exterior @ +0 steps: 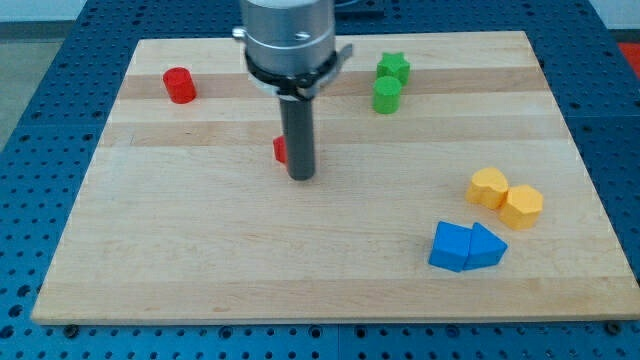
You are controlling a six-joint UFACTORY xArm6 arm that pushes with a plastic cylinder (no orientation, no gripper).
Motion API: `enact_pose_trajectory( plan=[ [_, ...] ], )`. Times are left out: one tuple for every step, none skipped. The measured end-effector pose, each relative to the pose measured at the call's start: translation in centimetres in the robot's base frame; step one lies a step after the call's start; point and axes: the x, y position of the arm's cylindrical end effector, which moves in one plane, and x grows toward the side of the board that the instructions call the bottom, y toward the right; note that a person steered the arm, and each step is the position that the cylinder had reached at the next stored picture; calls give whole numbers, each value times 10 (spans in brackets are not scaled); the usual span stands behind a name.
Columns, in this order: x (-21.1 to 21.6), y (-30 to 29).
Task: Move red star into the red circle
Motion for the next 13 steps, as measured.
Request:
enact_pose_trajectory(
  plan=[
    [-31,-34],
    [-54,-63],
    [-54,-73],
    [11,-52],
    [30,15],
    [9,76],
    [-46,59],
    [-55,46],
    [-67,9],
    [-64,-16],
    [-64,-40],
    [-64,-49],
    [-64,-49]
  ],
)
